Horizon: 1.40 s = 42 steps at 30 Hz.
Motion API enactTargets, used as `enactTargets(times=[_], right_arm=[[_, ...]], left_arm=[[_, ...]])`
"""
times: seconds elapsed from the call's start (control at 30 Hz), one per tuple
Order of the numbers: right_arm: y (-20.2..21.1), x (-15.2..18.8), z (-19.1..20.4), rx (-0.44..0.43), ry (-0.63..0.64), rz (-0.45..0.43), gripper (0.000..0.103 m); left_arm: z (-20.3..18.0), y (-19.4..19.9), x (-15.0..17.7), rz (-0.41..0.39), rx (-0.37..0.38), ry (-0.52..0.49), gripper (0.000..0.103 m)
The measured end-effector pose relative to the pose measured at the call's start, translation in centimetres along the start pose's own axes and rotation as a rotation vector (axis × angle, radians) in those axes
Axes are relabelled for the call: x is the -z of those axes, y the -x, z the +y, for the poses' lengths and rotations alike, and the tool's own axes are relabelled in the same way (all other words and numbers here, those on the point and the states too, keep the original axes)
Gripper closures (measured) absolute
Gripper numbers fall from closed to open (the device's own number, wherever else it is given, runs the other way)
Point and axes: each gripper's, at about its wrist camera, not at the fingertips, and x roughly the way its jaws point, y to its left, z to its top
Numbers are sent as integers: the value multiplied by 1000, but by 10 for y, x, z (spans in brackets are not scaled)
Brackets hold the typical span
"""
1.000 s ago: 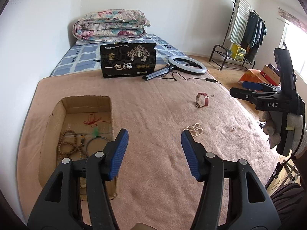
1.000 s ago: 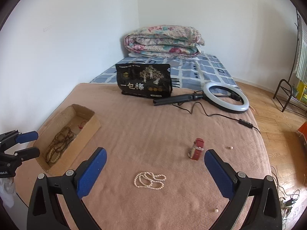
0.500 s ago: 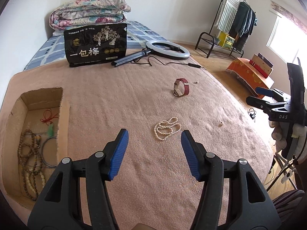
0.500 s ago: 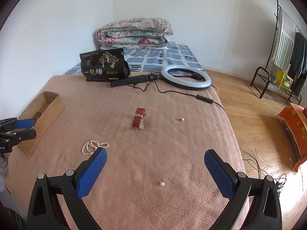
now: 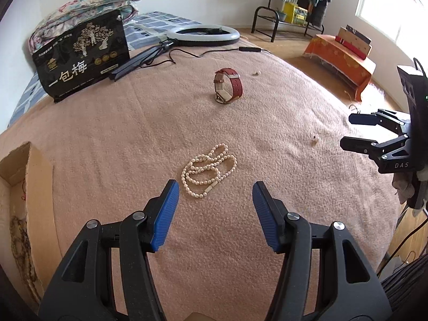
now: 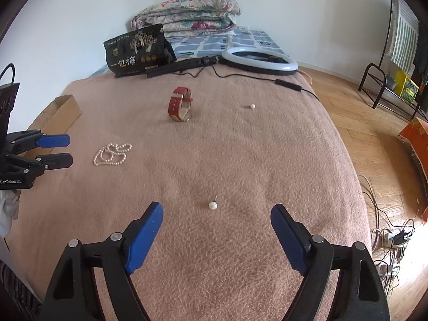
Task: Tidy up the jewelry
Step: 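Move left gripper to the white pearl strand while right gripper moves to a pearl earring, then grasp the pearl strand with left gripper while right gripper grasps the pearl earring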
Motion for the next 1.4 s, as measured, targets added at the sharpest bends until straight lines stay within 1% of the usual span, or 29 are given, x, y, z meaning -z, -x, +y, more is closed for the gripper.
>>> enactTargets(times=[0.07, 0.17, 0.23, 0.43, 0.53, 0.6, 0.7, 0.87, 0.9, 0.93, 0.97, 1.03, 1.13, 1.27, 1.33, 1.4], right_arm=[[-8, 3, -1, -9, 1, 22, 27], [-19, 7, -2, -23, -1, 53, 31], [-25, 8, -2, -44, -6, 74, 39], [-37, 7, 1, -54, 14, 99, 50], [-40, 5, 2, -60, 18, 102, 54], [-42, 3, 4, -64, 23, 105, 55], [-45, 2, 6, -65, 29, 113, 55], [-51, 1, 9, -67, 38, 118, 59], [-52, 1, 9, -66, 39, 118, 60], [-53, 0, 9, -66, 39, 117, 61], [-54, 0, 9, -66, 36, 116, 62], [-55, -1, 8, -66, 34, 115, 66], [-57, -3, 9, -62, 43, 118, 71], [-58, -4, 10, -43, 52, 123, 76], [-60, -5, 10, -33, 58, 126, 81], [-60, -5, 10, -25, 61, 127, 84]], left_arm=[[-4, -10, 0, 20, -12, -34, 44], [-3, -25, -1, 56, -1, -49, 44], [0, -34, -1, 72, 0, -51, 44], [2, -52, -4, 89, -24, -83, 44], [-1, -62, -5, 98, -38, -117, 44], [-3, -66, -7, 93, -59, -134, 44], [1, -71, -11, 85, -71, -118, 44], [3, -77, -14, 78, -74, -116, 44], [4, -77, -14, 76, -67, -112, 46], [5, -78, -15, 77, -53, -104, 52], [6, -78, -15, 76, -39, -91, 55], [7, -78, -16, 71, -29, -77, 66], [6, -78, -17, 64, -14, -68, 75], [10, -78, -18, 58, 6, -44, 83], [13, -79, -18, 56, 17, -24, 89], [16, -79, -19, 54, 25, -5, 92]])
